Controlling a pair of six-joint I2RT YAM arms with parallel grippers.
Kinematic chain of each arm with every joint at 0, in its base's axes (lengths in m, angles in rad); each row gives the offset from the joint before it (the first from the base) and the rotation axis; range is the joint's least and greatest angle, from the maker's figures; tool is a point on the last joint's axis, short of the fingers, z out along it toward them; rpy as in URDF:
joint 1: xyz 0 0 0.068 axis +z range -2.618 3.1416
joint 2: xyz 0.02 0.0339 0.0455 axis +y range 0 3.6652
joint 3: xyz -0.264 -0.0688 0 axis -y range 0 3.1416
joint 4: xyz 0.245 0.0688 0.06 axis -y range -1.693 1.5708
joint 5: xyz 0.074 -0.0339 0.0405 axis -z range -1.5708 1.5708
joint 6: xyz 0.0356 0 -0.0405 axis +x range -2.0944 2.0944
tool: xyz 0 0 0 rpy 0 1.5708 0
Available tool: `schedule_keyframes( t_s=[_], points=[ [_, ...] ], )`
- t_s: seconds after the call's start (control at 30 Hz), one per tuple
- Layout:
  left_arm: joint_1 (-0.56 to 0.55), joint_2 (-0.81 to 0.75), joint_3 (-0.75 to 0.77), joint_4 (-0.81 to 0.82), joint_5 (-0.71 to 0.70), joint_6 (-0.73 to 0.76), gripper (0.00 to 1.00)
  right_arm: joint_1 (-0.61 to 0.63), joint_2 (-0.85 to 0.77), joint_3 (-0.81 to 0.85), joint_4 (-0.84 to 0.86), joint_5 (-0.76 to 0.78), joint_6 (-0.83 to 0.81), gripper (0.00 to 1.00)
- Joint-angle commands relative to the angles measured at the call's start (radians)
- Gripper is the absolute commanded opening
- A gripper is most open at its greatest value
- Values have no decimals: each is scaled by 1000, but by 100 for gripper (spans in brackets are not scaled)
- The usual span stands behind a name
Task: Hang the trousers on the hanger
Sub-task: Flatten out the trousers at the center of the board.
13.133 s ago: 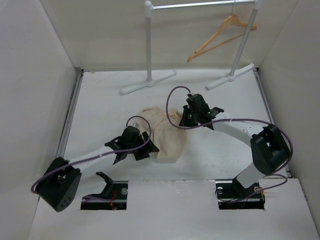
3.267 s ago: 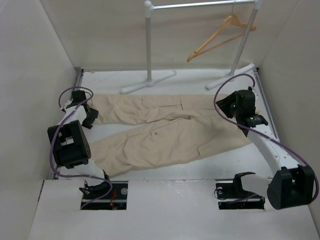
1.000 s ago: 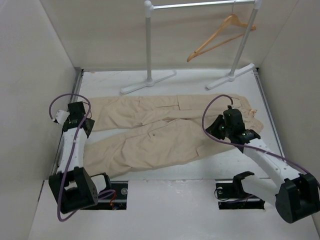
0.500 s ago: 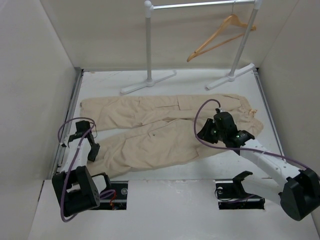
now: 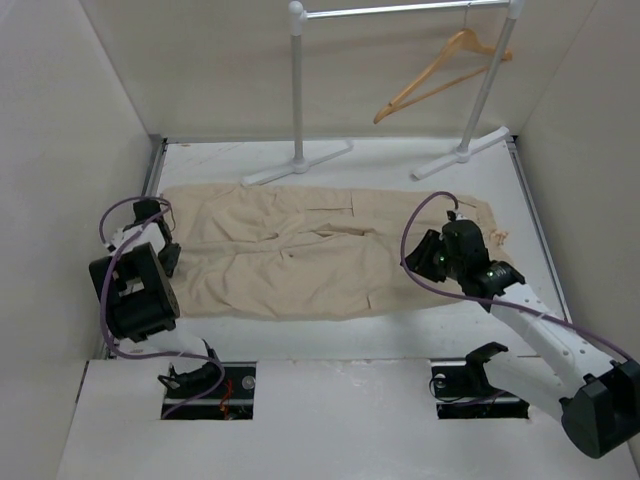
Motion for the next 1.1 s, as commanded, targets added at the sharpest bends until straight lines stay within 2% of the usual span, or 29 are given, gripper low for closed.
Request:
schedule_keyframes(
  t_s=[0.0, 0.13, 0.27, 0.37, 0.43, 0.53, 0.6, 0.7, 0.83, 1.07],
  points=[
    [-33, 79, 93, 64, 35, 11, 32, -13, -20, 53, -20, 6, -3, 37],
    [-56, -39, 93, 20, 29, 6, 38, -11, -27, 52, -23, -1, -8, 48],
    [-1, -241, 24, -48, 0, 12, 40, -8, -43, 38, -18, -4, -17, 63],
    [44, -404, -34, -110, -24, 17, 40, -7, -56, 26, -12, -7, -17, 66],
    [49, -488, -96, -109, -14, 21, 34, -1, -64, 17, -3, -15, -22, 62],
    [44, -524, -191, -51, 35, 23, 23, -1, -66, 11, 5, -41, -34, 32],
    [56, -506, -252, 19, 106, 21, 17, -1, -61, 12, 1, -59, -45, 19],
    [136, -457, -297, 78, 152, 23, 12, 7, -67, 9, -6, -64, -46, 17],
    [243, -444, -318, 77, 100, 23, 13, 10, -99, -26, -15, -49, -28, 19],
    [267, -429, -292, 29, 80, -45, 26, -50, -162, -58, -58, -37, -16, 24]
  ],
)
